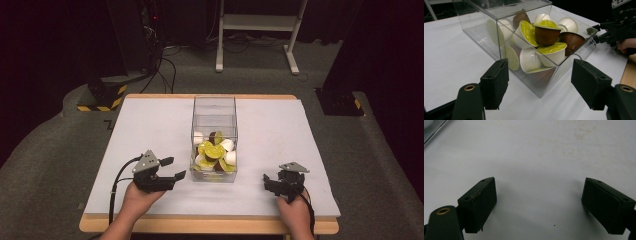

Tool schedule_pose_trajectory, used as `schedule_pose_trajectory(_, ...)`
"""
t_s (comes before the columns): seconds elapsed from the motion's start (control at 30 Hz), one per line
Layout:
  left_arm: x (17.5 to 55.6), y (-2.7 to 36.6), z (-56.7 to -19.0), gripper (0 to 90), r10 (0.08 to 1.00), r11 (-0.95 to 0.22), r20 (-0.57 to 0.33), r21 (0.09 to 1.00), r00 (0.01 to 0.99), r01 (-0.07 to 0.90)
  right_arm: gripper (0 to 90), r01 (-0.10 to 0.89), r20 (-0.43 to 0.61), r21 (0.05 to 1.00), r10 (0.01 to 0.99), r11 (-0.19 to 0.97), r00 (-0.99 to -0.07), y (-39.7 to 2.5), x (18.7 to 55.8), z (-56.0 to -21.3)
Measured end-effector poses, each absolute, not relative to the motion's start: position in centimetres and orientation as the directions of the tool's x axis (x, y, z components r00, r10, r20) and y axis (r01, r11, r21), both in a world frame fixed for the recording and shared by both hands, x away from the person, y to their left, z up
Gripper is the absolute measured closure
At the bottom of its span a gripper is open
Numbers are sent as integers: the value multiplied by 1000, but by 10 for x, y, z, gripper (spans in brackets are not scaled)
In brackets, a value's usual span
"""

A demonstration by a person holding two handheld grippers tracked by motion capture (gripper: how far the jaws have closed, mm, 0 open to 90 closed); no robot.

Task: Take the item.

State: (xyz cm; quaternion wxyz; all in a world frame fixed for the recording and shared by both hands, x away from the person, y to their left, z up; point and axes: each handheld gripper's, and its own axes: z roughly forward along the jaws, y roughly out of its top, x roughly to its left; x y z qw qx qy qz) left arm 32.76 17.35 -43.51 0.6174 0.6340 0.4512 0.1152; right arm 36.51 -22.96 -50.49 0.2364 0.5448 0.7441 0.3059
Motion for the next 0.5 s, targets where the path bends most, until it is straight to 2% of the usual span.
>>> schedule_pose_trajectory(0.5,335,161,-426,298,695,155,-414,885,588,440,128,666,-18,713,955,219,-295,-230,365,-505)
